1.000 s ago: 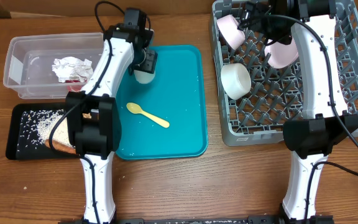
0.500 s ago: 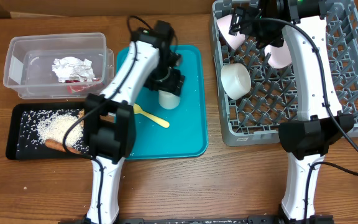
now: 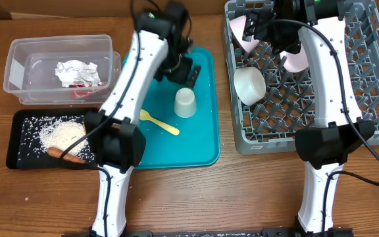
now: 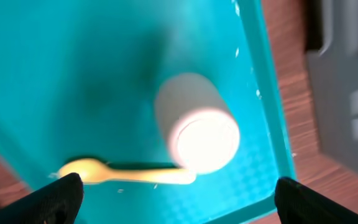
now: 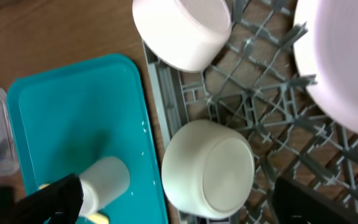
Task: Sort waste into correct bins and load items into the dishwasher
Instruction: 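Move the white cup to the tray center and release it, then lower the right gripper onto the white cup and grasp it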
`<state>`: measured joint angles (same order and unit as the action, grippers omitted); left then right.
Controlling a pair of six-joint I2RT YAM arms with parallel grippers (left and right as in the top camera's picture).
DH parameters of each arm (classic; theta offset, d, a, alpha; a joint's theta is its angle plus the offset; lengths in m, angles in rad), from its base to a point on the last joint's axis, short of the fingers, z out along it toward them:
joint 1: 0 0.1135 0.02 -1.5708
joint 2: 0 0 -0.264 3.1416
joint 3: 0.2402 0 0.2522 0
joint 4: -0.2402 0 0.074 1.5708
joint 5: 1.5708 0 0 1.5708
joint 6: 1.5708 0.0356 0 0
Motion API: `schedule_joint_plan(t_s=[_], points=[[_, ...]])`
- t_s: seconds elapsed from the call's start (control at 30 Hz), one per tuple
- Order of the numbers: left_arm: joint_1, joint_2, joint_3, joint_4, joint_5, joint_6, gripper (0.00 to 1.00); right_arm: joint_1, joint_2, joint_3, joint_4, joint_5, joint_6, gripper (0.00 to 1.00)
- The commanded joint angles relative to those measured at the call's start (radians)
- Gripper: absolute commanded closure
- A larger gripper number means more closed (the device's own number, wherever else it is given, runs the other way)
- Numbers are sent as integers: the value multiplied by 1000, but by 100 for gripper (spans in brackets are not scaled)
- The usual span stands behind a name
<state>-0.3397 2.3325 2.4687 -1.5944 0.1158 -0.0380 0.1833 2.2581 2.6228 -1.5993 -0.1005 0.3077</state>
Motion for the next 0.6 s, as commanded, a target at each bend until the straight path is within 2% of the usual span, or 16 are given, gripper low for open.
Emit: schedule_joint_plan(t_s=[0.0,0.1,0.23,0.57], points=[[64,1,175,-48,-29,-123,0,54,-19,-11,-21,-29,-25,0],[152,1,285,-57,-15,-198,0,130,-17,-71,-27,-29,-29,0],[245,1,303,-44,-11,-275,0,238,-17,-174,9,-28,-49,0],[340,1,300,-36,-12,-281,0,404,-17,-480,207,-22,-55,0]])
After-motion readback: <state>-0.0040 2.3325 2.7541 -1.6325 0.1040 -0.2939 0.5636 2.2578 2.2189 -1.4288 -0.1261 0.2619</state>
